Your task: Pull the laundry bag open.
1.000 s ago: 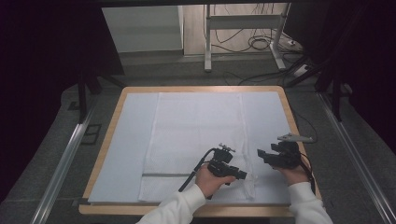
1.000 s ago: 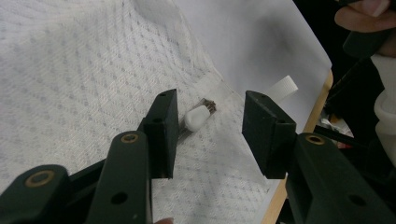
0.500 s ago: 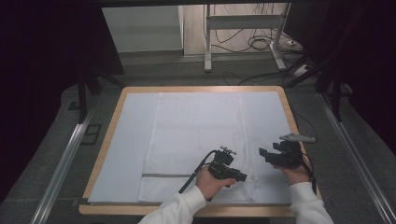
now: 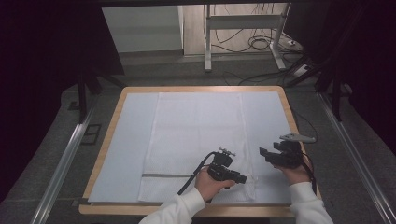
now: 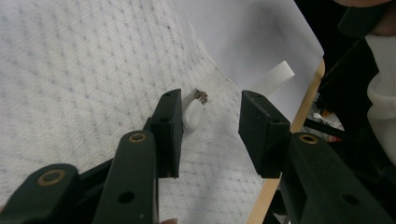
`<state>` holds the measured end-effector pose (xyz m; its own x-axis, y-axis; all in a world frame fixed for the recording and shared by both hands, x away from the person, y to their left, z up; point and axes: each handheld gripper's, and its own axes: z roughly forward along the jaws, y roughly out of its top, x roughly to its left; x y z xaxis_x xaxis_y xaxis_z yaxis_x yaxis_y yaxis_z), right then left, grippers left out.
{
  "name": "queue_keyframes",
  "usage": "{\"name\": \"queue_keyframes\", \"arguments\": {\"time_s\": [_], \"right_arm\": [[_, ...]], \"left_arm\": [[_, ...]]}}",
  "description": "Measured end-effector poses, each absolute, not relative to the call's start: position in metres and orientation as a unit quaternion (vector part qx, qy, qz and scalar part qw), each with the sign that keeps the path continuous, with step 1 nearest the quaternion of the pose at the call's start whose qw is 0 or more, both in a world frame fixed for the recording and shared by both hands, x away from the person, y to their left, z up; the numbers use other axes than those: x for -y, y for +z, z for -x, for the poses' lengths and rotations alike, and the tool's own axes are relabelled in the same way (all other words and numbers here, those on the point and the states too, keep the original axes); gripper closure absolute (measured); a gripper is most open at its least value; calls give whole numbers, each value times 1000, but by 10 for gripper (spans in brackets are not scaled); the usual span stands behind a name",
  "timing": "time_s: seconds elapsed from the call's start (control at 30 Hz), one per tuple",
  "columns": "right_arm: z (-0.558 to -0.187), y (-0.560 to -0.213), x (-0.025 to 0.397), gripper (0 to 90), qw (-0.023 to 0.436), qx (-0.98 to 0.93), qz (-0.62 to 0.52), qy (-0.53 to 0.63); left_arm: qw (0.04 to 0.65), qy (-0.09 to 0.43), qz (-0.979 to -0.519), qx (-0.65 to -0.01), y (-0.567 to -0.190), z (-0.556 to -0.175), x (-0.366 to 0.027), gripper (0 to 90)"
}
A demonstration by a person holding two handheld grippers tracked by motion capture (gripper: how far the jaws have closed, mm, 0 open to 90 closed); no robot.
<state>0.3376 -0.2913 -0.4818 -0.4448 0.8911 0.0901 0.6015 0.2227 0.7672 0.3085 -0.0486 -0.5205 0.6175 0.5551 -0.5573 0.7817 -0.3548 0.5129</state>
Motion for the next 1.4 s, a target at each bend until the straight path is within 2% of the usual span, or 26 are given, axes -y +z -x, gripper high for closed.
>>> {"name": "queue_keyframes", "arguments": {"time_s": [0.2, 0.5, 0.7, 1.4], "right_arm": [[-338, -482, 291, 322, 190, -758, -492, 384], [-338, -483, 292, 322, 191, -759, -492, 382], [-338, -483, 290, 322, 190, -761, -491, 379], [-338, -483, 293, 314, 182, -762, -496, 375]], "left_arm": [[387, -145, -810, -415, -526, -310, 55, 662], [391, -133, -811, -415, -529, -312, 57, 806], [390, -124, -813, -414, -529, -313, 56, 850], [405, -116, -814, -400, -525, -315, 48, 868]]}}
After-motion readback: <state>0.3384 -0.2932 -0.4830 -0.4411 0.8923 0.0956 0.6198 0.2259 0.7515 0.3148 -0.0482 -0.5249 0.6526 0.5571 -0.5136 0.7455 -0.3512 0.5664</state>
